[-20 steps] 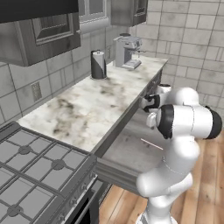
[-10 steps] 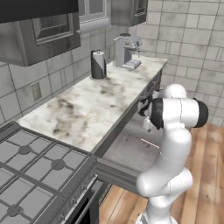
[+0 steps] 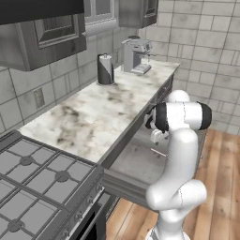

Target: Take a straw from the drawer in front and place it inside the glass cup on the dining counter.

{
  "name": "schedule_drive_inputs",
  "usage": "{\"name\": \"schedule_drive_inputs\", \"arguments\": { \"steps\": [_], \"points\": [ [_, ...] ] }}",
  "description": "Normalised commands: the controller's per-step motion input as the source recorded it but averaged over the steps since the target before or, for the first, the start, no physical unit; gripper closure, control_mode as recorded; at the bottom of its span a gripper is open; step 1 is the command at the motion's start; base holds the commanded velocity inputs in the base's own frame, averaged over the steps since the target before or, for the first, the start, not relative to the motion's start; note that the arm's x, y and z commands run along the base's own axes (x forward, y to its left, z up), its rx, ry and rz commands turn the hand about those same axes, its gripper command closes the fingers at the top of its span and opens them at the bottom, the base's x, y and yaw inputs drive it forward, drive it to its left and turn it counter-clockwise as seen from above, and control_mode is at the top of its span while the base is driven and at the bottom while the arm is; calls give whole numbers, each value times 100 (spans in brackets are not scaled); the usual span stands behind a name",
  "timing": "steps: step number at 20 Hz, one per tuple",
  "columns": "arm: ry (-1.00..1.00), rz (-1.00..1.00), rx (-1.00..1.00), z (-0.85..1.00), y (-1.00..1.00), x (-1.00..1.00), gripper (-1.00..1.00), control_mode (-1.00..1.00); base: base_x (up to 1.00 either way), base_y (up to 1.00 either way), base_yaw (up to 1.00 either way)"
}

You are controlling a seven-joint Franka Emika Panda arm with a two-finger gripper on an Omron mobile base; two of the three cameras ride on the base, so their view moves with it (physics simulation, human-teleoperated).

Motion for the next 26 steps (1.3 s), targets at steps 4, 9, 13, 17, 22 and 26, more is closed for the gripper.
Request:
{"name": "schedule_drive_inputs", "arguments": {
  "steps": [4, 9, 13, 17, 22, 26],
  "points": [
    [0, 0, 0, -34, 0, 20, -100, -100, 0, 0, 0],
    [0, 0, 0, -27, -1, 16, -100, -100, 0, 0, 0],
    [0, 0, 0, -18, -4, 17, -100, -100, 0, 0, 0],
    [0, 0, 0, -17, -5, 13, -100, -100, 0, 0, 0],
    [0, 0, 0, -16, -6, 17, -100, -100, 0, 0, 0],
    [0, 0, 0, -20, 0, 27, -100, -100, 0, 0, 0]
  ]
}}
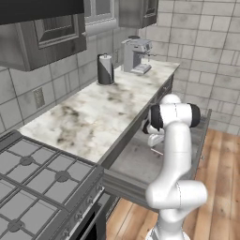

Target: Take a straw from the drawer in front and place it inside the glass cup on the dining counter.

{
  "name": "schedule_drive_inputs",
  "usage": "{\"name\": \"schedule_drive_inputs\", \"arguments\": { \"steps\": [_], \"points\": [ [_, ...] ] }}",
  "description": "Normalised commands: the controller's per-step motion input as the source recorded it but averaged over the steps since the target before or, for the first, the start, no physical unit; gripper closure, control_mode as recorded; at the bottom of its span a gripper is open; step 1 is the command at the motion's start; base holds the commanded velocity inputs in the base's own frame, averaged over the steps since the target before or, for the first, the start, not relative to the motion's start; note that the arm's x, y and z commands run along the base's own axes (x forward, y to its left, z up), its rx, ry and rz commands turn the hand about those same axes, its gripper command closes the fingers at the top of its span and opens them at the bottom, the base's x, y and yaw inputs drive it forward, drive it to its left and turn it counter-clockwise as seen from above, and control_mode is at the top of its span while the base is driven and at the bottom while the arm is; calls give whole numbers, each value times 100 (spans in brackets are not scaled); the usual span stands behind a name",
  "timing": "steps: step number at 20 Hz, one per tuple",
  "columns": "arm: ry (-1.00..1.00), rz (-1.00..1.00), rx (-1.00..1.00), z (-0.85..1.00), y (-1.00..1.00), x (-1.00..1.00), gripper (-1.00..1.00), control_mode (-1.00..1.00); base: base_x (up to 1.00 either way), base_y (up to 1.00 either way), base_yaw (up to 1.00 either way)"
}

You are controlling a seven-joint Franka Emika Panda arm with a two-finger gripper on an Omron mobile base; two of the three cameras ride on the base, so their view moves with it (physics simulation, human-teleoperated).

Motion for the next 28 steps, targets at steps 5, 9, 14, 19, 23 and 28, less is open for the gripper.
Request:
{"name": "schedule_drive_inputs", "arguments": {
  "steps": [5, 9, 14, 19, 23, 28],
  "points": [
    [0, 0, 0, -24, 0, 26, -100, -100, 0, 0, 0],
    [0, 0, 0, -20, -3, 26, -100, -100, 0, 0, 0],
    [0, 0, 0, -23, -1, 14, -100, -100, 0, 0, 0],
    [0, 0, 0, -25, 0, 16, -100, -100, 0, 0, 0],
    [0, 0, 0, -25, 0, 9, -100, -100, 0, 0, 0],
    [0, 0, 0, -26, 0, 6, -100, -100, 0, 0, 0]
  ]
}}
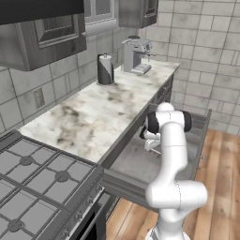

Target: Take a straw from the drawer in front and place it inside the glass cup on the dining counter.

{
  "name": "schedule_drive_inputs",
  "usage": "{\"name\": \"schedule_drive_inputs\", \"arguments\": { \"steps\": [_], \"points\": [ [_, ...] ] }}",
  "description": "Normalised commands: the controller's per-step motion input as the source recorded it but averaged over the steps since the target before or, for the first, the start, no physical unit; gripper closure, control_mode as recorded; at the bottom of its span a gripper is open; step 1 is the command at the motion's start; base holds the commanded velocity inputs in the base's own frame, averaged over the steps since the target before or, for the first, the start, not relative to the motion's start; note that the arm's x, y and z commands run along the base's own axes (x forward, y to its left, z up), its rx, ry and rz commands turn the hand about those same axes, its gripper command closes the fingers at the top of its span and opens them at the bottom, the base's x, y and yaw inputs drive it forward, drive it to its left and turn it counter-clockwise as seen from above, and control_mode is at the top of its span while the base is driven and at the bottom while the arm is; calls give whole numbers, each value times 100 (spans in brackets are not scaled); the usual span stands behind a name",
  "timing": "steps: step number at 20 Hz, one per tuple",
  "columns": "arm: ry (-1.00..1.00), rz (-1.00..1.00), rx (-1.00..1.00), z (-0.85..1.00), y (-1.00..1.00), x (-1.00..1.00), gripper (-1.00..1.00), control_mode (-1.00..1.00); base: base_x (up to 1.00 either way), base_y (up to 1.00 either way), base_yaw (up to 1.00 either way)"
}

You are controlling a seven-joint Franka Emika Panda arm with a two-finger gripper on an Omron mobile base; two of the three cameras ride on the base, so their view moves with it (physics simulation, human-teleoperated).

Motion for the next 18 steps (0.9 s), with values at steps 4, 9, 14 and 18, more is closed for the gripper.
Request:
{"name": "schedule_drive_inputs", "arguments": {
  "steps": [4, 9, 14, 18],
  "points": [
    [0, 0, 0, -23, 0, 11, -100, -100, 0, 0, 0],
    [0, 0, 0, -22, -1, 12, -100, -100, 0, 0, 0],
    [0, 0, -1, -31, -3, 5, -100, -100, 0, 0, 0],
    [0, 0, -3, -42, -8, 0, -100, -100, 0, 0, 0]
  ]
}}
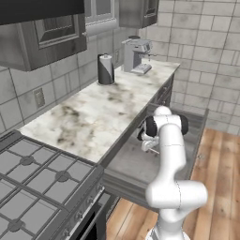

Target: Take a straw from the drawer in front and place it inside the glass cup on the dining counter.

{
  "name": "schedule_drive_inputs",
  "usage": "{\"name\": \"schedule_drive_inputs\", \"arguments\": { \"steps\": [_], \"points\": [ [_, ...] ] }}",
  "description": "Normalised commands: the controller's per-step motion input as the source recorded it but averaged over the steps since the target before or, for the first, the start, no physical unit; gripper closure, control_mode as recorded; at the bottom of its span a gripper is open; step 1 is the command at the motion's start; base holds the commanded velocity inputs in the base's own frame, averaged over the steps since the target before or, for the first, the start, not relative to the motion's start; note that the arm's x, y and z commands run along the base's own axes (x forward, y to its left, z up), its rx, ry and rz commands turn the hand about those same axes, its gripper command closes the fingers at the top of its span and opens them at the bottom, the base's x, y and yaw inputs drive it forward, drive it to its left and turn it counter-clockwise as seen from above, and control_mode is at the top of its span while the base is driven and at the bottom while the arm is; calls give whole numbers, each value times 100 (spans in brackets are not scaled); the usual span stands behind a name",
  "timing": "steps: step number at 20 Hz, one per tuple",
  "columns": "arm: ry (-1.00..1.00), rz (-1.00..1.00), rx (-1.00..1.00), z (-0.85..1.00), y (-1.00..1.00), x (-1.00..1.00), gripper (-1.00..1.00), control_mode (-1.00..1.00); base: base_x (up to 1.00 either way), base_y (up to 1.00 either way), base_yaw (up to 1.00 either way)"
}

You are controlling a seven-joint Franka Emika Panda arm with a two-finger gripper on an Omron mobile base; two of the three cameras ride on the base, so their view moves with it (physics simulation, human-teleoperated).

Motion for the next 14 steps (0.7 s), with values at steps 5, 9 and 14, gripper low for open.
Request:
{"name": "schedule_drive_inputs", "arguments": {
  "steps": [5, 9, 14],
  "points": [
    [0, 0, -7, -46, -16, -2, 100, -100, 0, 0, 0],
    [-2, 0, -6, -34, -39, -14, 100, -100, 0, 0, 0],
    [-2, 0, -2, -20, -42, -11, 100, -100, 0, 0, 0]
  ]
}}
